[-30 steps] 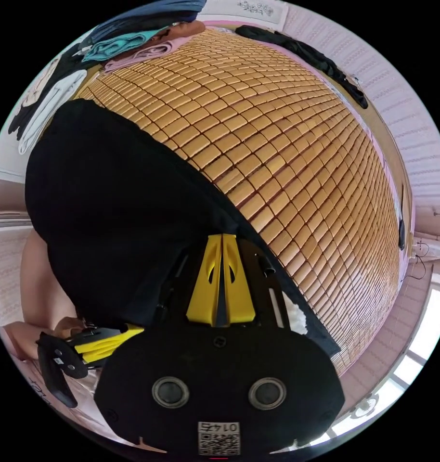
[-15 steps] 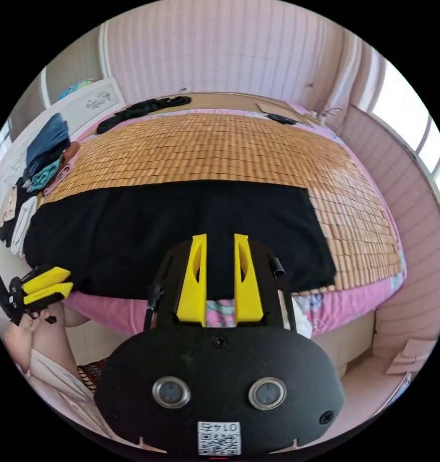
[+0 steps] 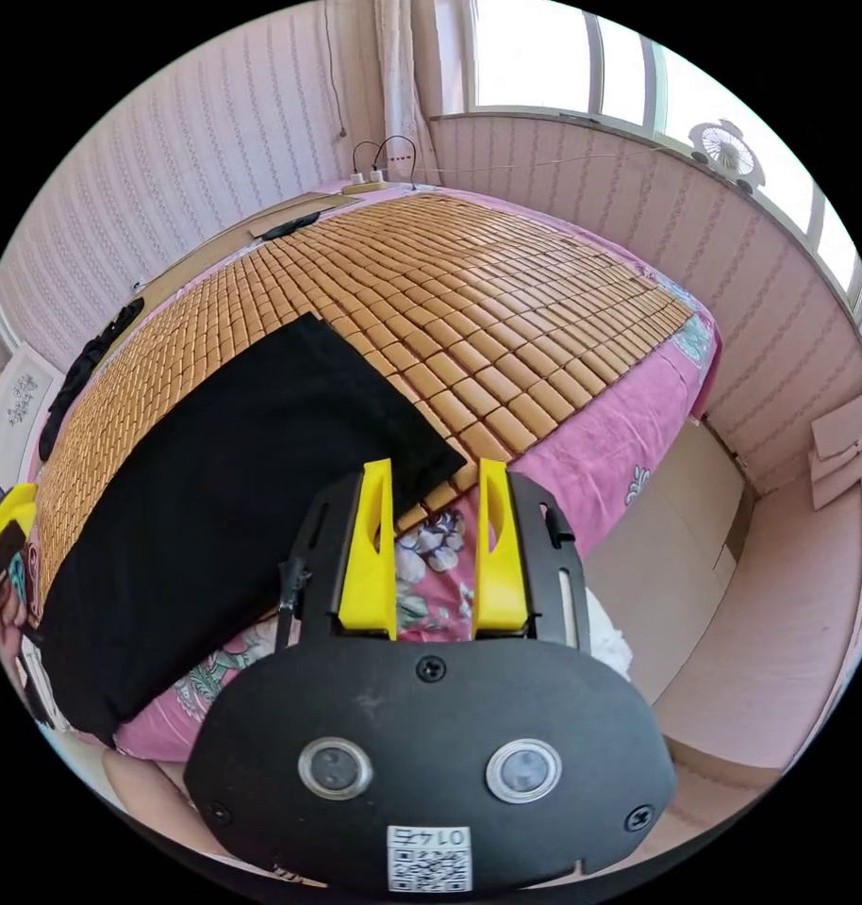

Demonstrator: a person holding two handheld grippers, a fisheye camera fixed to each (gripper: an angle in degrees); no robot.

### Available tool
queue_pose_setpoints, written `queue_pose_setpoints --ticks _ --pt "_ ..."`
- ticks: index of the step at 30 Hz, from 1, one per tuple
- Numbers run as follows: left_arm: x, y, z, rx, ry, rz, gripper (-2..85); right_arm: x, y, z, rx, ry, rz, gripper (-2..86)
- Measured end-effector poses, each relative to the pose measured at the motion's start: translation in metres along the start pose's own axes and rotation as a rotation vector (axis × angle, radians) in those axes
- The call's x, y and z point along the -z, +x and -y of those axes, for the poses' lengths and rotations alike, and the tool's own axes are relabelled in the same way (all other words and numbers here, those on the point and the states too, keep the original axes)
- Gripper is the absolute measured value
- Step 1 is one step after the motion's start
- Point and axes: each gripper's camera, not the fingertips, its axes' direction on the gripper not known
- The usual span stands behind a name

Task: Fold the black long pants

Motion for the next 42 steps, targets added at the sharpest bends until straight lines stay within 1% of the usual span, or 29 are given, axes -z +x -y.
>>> queue_pose_setpoints --ticks 4,9,11,12,14,17,19,21,23,24,25,27,28,29,31,32,33,35,36,38,40,42 --pt "-0.046 0.006 0.074 -0.062 -0.051 -0.057 8.2 0.011 0.034 0.022 -0.006 0.021 0.049 11.2" --pt "-0.109 0.019 0.147 -0.09 -0.119 -0.061 8.2 0.03 0.088 0.04 -0.048 0.02 0.13 7.3" --pt "-0.141 0.026 0.178 -0.077 -0.153 -0.059 8.3 0.037 0.117 0.048 -0.062 0.018 0.247 4.3" --pt "-0.15 0.029 0.186 -0.077 -0.17 -0.053 8.3 0.038 0.124 0.049 -0.065 0.019 0.264 3.9" --pt "-0.18 0.045 0.21 -0.151 -0.234 -0.039 8.7 0.045 0.155 0.054 -0.09 0.013 0.339 3.0" --pt "-0.209 0.063 0.232 -0.246 -0.279 0.017 10.2 0.051 0.196 0.06 -0.118 -0.002 0.452 2.2" --pt "-0.224 0.067 0.242 -0.268 -0.304 0.031 11.0 0.056 0.217 0.062 -0.126 -0.002 0.494 1.9" --pt "-0.242 0.069 0.247 -0.269 -0.376 0.035 11.8 0.062 0.234 0.064 -0.132 0.003 0.523 1.7" --pt "-0.25 0.069 0.252 -0.286 -0.396 -0.041 9.9 0.068 0.255 0.066 -0.133 0.006 0.567 1.5" --pt "-0.25 0.068 0.254 -0.284 -0.397 -0.045 9.7 0.07 0.26 0.067 -0.133 0.004 0.59 1.5" --pt "-0.251 0.066 0.257 -0.292 -0.407 -0.055 9.0 0.072 0.272 0.067 -0.136 0.006 0.654 1.4" --pt "-0.25 0.063 0.259 -0.298 -0.41 -0.069 6.3 0.078 0.297 0.065 -0.178 0.065 0.807 1.3" --pt "-0.25 0.063 0.26 -0.304 -0.422 -0.099 2.8 0.08 0.317 0.06 -0.23 0.128 0.932 1.2" --pt "-0.25 0.062 0.263 -0.277 -0.445 -0.125 1.7 0.08 0.337 0.054 -0.291 0.17 1.034 1.1" --pt "-0.246 0.062 0.268 -0.241 -0.433 -0.127 0.5 0.079 0.362 0.043 -0.379 0.227 1.145 1.1" --pt "-0.239 0.063 0.271 -0.223 -0.394 -0.15 0.1 0.082 0.378 0.034 -0.432 0.304 1.193 1.1" --pt "-0.235 0.064 0.273 -0.214 -0.368 -0.165 0.0 0.085 0.386 0.029 -0.455 0.349 1.21 1.0" --pt "-0.212 0.076 0.286 -0.199 -0.239 -0.233 -0.3 0.098 0.416 0.007 -0.538 0.531 1.268 1.0" --pt "-0.206 0.08 0.291 -0.205 -0.214 -0.249 -0.4 0.101 0.423 0.001 -0.559 0.575 1.287 1.0" --pt "-0.181 0.104 0.307 -0.263 -0.139 -0.29 -0.5 0.104 0.447 -0.02 -0.628 0.729 1.402 1.0" --pt "-0.158 0.119 0.316 -0.302 -0.095 -0.314 -0.5 0.113 0.458 -0.032 -0.63 0.825 1.452 1.0" --pt "-0.132 0.126 0.319 -0.308 -0.062 -0.331 -0.5 0.136 0.459 -0.036 -0.56 0.874 1.424 1.0"
